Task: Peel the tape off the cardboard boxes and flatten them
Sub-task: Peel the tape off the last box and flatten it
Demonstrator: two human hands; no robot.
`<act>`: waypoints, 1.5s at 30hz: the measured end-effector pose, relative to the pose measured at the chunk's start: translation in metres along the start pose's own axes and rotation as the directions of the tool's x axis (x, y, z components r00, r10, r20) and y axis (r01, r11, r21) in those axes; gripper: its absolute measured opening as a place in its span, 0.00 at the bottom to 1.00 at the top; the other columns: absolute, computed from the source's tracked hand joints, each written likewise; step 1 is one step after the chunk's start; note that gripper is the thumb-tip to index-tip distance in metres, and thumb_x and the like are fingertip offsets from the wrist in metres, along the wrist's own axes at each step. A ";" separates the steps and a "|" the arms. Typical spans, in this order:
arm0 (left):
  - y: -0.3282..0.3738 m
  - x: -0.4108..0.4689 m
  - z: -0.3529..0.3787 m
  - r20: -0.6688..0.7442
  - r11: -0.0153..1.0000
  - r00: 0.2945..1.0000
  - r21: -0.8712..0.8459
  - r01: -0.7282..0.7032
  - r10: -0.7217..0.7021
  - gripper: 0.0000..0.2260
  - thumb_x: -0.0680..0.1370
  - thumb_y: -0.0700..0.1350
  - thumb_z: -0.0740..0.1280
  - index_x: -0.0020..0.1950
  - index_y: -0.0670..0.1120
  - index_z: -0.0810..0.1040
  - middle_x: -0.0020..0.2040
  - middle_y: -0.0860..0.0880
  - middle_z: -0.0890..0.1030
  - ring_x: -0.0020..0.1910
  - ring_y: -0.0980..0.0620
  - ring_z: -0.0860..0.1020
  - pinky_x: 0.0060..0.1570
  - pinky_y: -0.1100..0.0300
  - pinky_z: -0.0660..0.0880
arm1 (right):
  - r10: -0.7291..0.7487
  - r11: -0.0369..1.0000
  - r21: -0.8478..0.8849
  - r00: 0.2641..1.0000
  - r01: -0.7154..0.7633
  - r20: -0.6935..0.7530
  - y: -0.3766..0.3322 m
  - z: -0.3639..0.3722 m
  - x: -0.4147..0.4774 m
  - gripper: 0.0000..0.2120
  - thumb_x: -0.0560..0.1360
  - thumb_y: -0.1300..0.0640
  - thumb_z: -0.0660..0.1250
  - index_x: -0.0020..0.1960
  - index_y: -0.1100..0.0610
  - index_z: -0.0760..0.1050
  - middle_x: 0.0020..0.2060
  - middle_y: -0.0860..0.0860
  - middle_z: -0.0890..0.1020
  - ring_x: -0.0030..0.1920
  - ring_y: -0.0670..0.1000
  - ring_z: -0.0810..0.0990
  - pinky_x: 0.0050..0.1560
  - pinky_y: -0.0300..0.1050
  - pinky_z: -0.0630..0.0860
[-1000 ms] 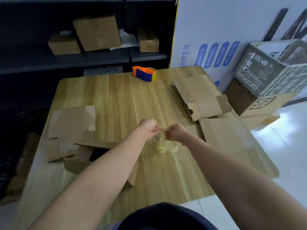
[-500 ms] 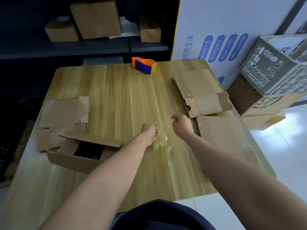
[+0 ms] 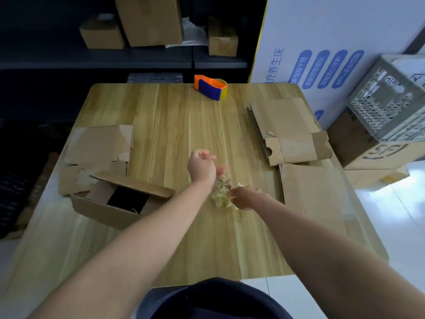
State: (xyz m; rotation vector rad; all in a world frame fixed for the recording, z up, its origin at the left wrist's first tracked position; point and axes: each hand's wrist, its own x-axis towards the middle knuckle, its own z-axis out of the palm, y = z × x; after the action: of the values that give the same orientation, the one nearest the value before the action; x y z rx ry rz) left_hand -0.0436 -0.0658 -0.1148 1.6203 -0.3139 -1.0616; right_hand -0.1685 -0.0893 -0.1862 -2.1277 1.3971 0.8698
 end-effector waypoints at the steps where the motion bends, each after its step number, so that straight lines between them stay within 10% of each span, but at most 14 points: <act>1: 0.016 0.006 -0.006 0.004 0.999 0.999 -0.006 -0.034 0.034 0.09 0.80 0.33 0.53 0.53 0.41 0.71 0.45 0.44 0.77 0.26 0.47 0.80 0.23 0.59 0.76 | 0.009 0.998 0.059 1.000 -0.009 -0.007 -0.001 -0.002 -0.002 0.21 0.81 0.58 0.55 0.74 0.56 0.64 0.66 0.56 0.72 0.68 0.59 0.70 0.67 0.54 0.67; 5: 0.052 0.019 -0.031 0.091 0.996 0.996 0.091 -0.025 0.017 0.10 0.78 0.30 0.53 0.51 0.41 0.70 0.45 0.42 0.75 0.28 0.48 0.79 0.22 0.62 0.75 | 0.131 0.914 0.406 0.967 -0.032 -0.217 0.001 -0.017 -0.004 0.14 0.79 0.65 0.56 0.59 0.62 0.77 0.55 0.55 0.80 0.53 0.55 0.80 0.37 0.40 0.74; 9: 0.056 0.014 -0.054 0.246 0.960 0.969 0.271 -0.077 0.008 0.09 0.78 0.31 0.57 0.49 0.40 0.74 0.47 0.43 0.76 0.34 0.49 0.80 0.31 0.61 0.79 | 0.239 0.838 0.543 0.857 0.055 -0.456 -0.004 -0.035 -0.026 0.13 0.77 0.63 0.57 0.50 0.61 0.80 0.47 0.56 0.83 0.46 0.56 0.81 0.46 0.46 0.79; 13: 0.070 0.015 -0.090 0.277 0.928 0.952 0.306 -0.215 0.129 0.10 0.78 0.32 0.59 0.42 0.43 0.74 0.46 0.43 0.78 0.38 0.48 0.80 0.39 0.57 0.79 | 0.044 0.803 0.525 0.851 0.281 -0.523 -0.061 -0.062 -0.051 0.11 0.78 0.54 0.63 0.52 0.59 0.81 0.48 0.55 0.83 0.46 0.54 0.82 0.48 0.46 0.78; 20: 0.095 0.037 -0.204 0.159 0.595 0.925 0.726 -0.346 0.344 0.09 0.73 0.38 0.69 0.51 0.47 0.74 0.56 0.46 0.77 0.55 0.47 0.75 0.54 0.54 0.73 | -0.337 0.806 0.422 0.908 0.414 -0.249 -0.187 -0.085 -0.080 0.30 0.72 0.39 0.68 0.68 0.55 0.71 0.63 0.52 0.76 0.62 0.53 0.74 0.65 0.47 0.70; 25: 0.083 0.035 -0.253 0.084 0.584 0.991 0.801 -0.128 0.103 0.43 0.67 0.48 0.77 0.74 0.46 0.55 0.74 0.42 0.59 0.72 0.40 0.62 0.67 0.42 0.65 | -0.270 0.908 0.240 0.917 0.344 -0.293 -0.212 -0.071 -0.072 0.23 0.73 0.45 0.70 0.61 0.56 0.73 0.55 0.54 0.78 0.53 0.55 0.77 0.52 0.48 0.75; 31: 0.079 0.025 -0.269 0.179 0.632 0.984 0.765 -0.128 -0.018 0.50 0.65 0.55 0.78 0.76 0.48 0.49 0.74 0.43 0.62 0.71 0.42 0.64 0.65 0.47 0.66 | -0.067 0.901 0.376 0.925 0.218 -0.375 -0.216 -0.078 -0.087 0.21 0.75 0.37 0.63 0.43 0.56 0.75 0.36 0.50 0.76 0.41 0.52 0.75 0.32 0.41 0.67; 35: 0.078 0.022 -0.262 0.229 0.448 0.952 0.887 -0.117 -0.205 0.55 0.62 0.58 0.79 0.78 0.45 0.49 0.74 0.42 0.62 0.70 0.41 0.66 0.65 0.48 0.68 | -0.021 0.937 0.308 0.909 0.163 -0.417 -0.221 -0.079 -0.095 0.22 0.77 0.39 0.60 0.55 0.56 0.80 0.45 0.53 0.81 0.46 0.53 0.79 0.43 0.46 0.77; 41: 0.076 0.014 -0.259 0.278 0.295 0.954 0.926 -0.236 -0.109 0.36 0.64 0.57 0.77 0.67 0.44 0.71 0.61 0.44 0.77 0.57 0.45 0.77 0.55 0.54 0.76 | -0.025 0.965 0.214 0.869 0.150 -0.494 -0.233 -0.080 -0.110 0.21 0.78 0.40 0.59 0.61 0.53 0.78 0.49 0.52 0.80 0.49 0.53 0.79 0.47 0.48 0.78; 45: 0.077 0.014 -0.258 0.338 0.434 0.941 0.848 -0.302 -0.004 0.18 0.68 0.52 0.71 0.52 0.45 0.77 0.48 0.47 0.80 0.45 0.48 0.79 0.43 0.56 0.77 | 0.032 0.969 0.220 0.825 0.113 -0.564 -0.233 -0.083 -0.117 0.21 0.78 0.40 0.59 0.62 0.52 0.78 0.49 0.51 0.81 0.48 0.52 0.79 0.45 0.46 0.78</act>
State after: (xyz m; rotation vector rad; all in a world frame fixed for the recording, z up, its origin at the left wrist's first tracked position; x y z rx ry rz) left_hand 0.1863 0.0638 -0.0596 2.2914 -1.4257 -1.0368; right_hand 0.0336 0.0205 -0.0389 -2.2991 1.6180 0.0120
